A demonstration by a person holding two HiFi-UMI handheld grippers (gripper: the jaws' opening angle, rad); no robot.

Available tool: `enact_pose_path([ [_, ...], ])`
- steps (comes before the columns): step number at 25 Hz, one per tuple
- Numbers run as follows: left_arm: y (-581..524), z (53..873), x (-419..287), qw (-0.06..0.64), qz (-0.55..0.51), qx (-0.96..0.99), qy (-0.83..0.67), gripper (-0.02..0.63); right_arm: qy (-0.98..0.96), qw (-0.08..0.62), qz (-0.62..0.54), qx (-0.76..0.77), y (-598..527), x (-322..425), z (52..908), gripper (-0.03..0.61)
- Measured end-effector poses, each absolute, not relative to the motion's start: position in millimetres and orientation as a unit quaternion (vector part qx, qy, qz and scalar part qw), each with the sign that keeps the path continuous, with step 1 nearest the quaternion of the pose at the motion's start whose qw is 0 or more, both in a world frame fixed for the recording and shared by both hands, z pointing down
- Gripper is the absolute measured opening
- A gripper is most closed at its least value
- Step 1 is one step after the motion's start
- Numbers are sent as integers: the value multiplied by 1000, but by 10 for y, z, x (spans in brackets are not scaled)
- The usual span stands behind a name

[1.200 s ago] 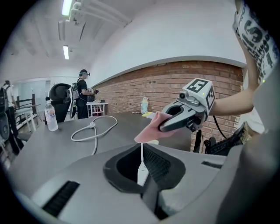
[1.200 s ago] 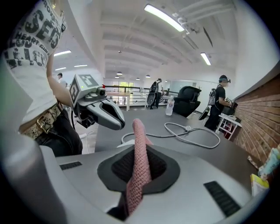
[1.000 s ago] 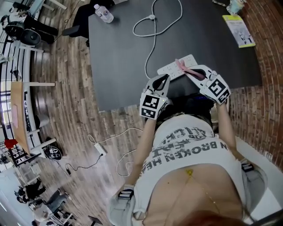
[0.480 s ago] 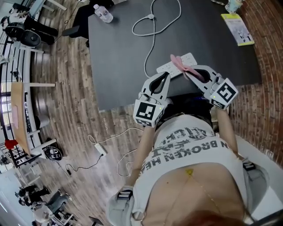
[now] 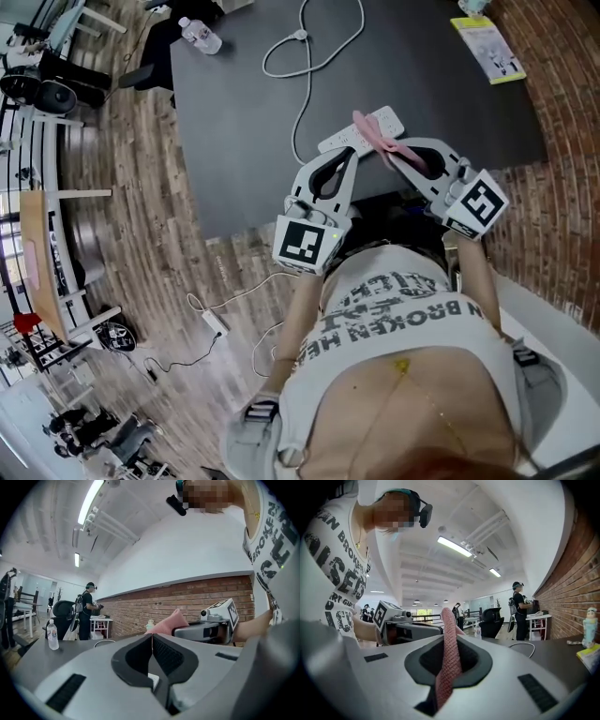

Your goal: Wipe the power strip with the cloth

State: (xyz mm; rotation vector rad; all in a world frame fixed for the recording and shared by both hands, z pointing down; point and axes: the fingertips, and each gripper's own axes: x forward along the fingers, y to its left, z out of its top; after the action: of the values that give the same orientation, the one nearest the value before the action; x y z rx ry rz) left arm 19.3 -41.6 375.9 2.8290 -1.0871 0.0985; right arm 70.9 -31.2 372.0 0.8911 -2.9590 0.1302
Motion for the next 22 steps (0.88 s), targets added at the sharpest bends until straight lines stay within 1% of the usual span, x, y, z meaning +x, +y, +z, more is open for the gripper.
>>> enact_pose_path([
  [15,-310,3781,349,53,30,939,-340,12,-947,23,50,318,-149,824,3761,17],
  [22,-276,3771,362,55,29,937,-343,12,-946,36,49,319,-119,836,3789,17],
])
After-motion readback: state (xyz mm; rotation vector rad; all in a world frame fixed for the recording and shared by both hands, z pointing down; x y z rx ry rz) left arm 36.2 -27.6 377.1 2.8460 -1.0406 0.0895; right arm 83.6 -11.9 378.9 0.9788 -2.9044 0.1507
